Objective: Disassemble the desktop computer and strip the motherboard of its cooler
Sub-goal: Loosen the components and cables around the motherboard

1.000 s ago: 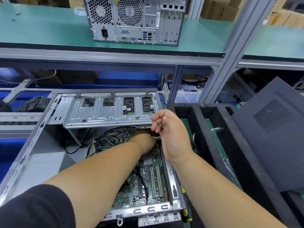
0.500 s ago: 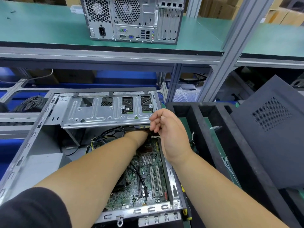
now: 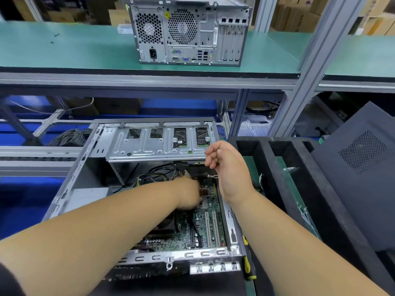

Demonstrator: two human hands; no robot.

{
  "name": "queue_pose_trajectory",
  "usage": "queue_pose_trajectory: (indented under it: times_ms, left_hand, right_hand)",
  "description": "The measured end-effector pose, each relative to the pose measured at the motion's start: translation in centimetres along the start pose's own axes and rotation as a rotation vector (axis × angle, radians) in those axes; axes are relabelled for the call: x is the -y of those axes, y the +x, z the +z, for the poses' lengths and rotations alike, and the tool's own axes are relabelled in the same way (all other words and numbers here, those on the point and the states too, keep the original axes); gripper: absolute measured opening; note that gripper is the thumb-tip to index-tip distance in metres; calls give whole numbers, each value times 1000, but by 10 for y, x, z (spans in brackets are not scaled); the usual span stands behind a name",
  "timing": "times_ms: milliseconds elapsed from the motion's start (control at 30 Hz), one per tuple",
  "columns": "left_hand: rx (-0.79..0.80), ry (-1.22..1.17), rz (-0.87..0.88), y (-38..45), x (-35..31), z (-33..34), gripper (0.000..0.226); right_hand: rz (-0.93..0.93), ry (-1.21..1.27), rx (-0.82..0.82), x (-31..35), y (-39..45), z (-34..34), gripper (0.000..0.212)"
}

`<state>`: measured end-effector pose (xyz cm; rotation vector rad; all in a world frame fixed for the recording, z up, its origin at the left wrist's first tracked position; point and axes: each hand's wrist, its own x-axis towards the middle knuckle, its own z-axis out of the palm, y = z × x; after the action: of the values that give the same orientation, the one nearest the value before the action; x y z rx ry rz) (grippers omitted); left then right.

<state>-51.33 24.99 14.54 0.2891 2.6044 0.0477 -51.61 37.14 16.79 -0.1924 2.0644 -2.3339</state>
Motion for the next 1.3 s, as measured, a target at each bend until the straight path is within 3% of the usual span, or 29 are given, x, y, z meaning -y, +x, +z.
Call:
queue_pose_trajectory:
  times_ms: [100, 300, 400, 533, 633, 733, 867, 1000, 1133, 1200, 1233, 1300]
  left_hand:
    - [63, -120, 83, -26, 11, -7, 40]
    - [-22, -381, 160, -66, 48, -16, 50]
    - [-215, -592, 92, -74, 69, -14, 31]
    - [-482, -822, -108, -70, 92, 4, 25]
    - [-410, -833, -189, -61, 102, 18, 37]
    - [-282, -652, -234, -55, 103, 23, 53]
    - [-365, -698, -104, -54, 97, 20, 62]
    - [-382, -873, 93, -61, 94, 12, 71]
    - [-411, -950, 57, -62, 95, 11, 64]
    - [-441, -1000, 2, -62, 99, 10, 49]
    - [-460, -1024, -38, -61, 101, 10, 38]
    - [-492, -1018, -110, -58, 105, 11, 26]
  right_hand:
    - [-7, -37, 1, 0, -1, 1, 25]
    - [-57, -241, 49, 2, -8, 7, 22]
    - [-44, -397, 118, 5, -13, 12, 26]
    - [-106, -909, 304, 6, -19, 22, 19]
    - [-127, -1146, 411, 8, -22, 29, 16]
    - [-48, -1294, 469, 10, -21, 36, 19]
    - [326, -1220, 566, 7, -11, 61, 14]
    - [404, -1194, 536, -7, -5, 76, 30]
    - [522, -814, 356, -22, -2, 73, 26]
    - [642, -579, 264, -24, 1, 74, 16]
    - [696, -535, 224, -25, 3, 73, 8]
    - [779, -565, 156, -34, 10, 67, 20]
